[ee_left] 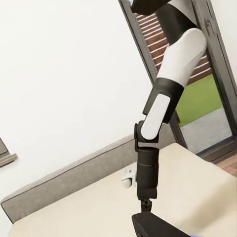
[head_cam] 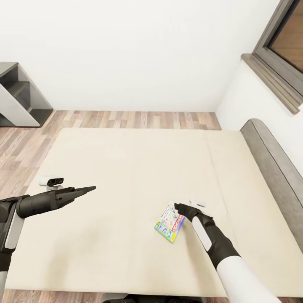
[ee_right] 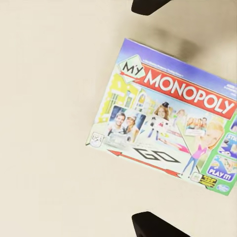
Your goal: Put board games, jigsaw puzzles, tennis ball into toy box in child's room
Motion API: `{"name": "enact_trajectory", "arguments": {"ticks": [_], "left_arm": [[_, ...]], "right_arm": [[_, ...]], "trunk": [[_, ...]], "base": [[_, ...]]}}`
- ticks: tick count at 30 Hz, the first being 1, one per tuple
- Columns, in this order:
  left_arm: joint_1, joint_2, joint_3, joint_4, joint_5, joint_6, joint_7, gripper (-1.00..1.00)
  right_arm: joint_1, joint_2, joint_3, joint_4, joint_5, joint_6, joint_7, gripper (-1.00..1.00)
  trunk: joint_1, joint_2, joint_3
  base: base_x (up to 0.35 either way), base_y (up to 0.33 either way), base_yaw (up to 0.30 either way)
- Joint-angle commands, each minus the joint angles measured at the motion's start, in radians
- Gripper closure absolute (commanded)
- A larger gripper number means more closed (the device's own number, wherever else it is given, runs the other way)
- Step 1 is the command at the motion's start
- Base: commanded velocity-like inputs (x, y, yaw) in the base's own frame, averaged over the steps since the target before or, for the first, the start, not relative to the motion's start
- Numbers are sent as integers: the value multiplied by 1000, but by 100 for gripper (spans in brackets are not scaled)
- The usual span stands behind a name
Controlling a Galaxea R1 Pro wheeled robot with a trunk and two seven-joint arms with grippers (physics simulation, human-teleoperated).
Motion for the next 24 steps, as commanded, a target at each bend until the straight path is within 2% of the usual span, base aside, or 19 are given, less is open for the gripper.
{"name": "enact_trajectory", "arguments": {"ticks": [1, 14, 24], "left_arm": [[0, 0, 0, 0, -2, 11, -4, -100], [0, 0, -1, 1, -5, 11, -4, -100], [0, 0, -2, 1, -5, 11, -4, -100]], "right_arm": [[-1, 0, 7, -2, -10, 3, -10, -100], [-2, -1, 14, -2, -11, 2, -10, -100], [-2, -1, 14, -2, -11, 2, -10, -100]], "trunk": [[0, -1, -3], [0, -1, -24], [0, -1, -30]], "base": [[0, 0, 0], [0, 0, 0], [0, 0, 0]]}}
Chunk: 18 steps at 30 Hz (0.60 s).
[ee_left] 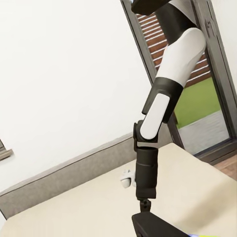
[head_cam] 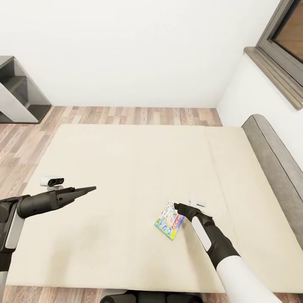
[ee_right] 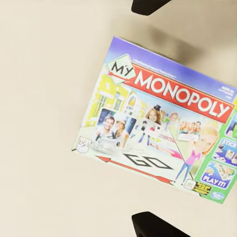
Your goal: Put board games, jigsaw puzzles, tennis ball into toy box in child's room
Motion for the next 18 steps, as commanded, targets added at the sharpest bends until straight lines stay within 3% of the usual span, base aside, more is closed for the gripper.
{"name": "enact_trajectory", "arguments": {"ticks": [1, 18], "left_arm": [[0, 0, 0, 0, -1, 11, -4, -100], [0, 0, 0, 0, 1, 11, -4, -100]], "right_arm": [[0, -1, 3, -2, -10, 3, -10, -100], [0, -5, 3, -2, -11, 2, -9, -100]], "trunk": [[0, -1, -1], [0, -1, -2]], "base": [[0, 0, 0], [0, 0, 0]]}}
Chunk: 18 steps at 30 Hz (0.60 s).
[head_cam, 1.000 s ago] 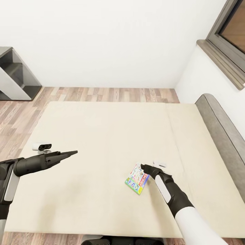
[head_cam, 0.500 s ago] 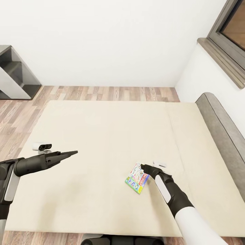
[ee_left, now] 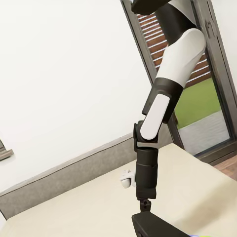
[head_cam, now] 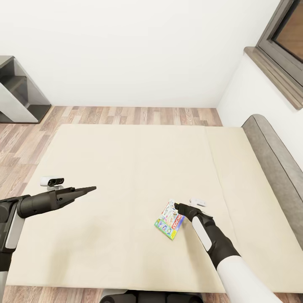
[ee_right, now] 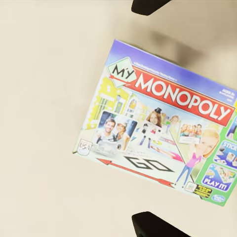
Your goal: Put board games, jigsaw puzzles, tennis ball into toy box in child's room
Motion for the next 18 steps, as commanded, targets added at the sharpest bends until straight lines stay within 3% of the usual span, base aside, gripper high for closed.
{"name": "enact_trajectory", "arguments": {"ticks": [1, 18], "left_arm": [[0, 0, 0, 0, -1, 11, -4, -100], [0, 0, 0, 0, -1, 11, -4, -100]], "right_arm": [[0, -1, 3, -2, -11, 3, -10, -100], [0, 4, 2, -2, -11, 4, -10, -100]], "trunk": [[0, -1, -1], [0, -1, -19]], "base": [[0, 0, 0], [0, 0, 0]]}}
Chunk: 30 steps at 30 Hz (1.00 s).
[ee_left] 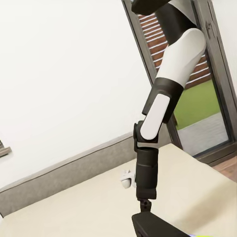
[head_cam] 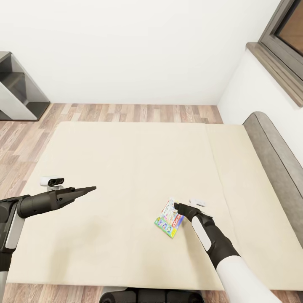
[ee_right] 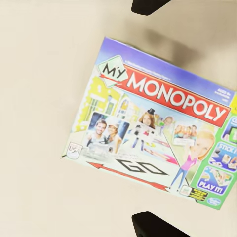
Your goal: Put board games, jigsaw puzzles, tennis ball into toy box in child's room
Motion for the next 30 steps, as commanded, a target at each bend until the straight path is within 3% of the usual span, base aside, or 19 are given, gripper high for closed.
{"name": "enact_trajectory", "arguments": {"ticks": [1, 30], "left_arm": [[0, 0, 0, 0, -1, 11, -4, -100], [0, -1, -1, 0, 0, 11, -4, -100]], "right_arm": [[0, -1, 3, -2, -11, 3, -10, -100], [0, -3, 4, -2, -11, 3, -10, -100]], "trunk": [[0, -1, -3], [0, -1, -50]], "base": [[0, 0, 0], [0, 0, 0]]}}
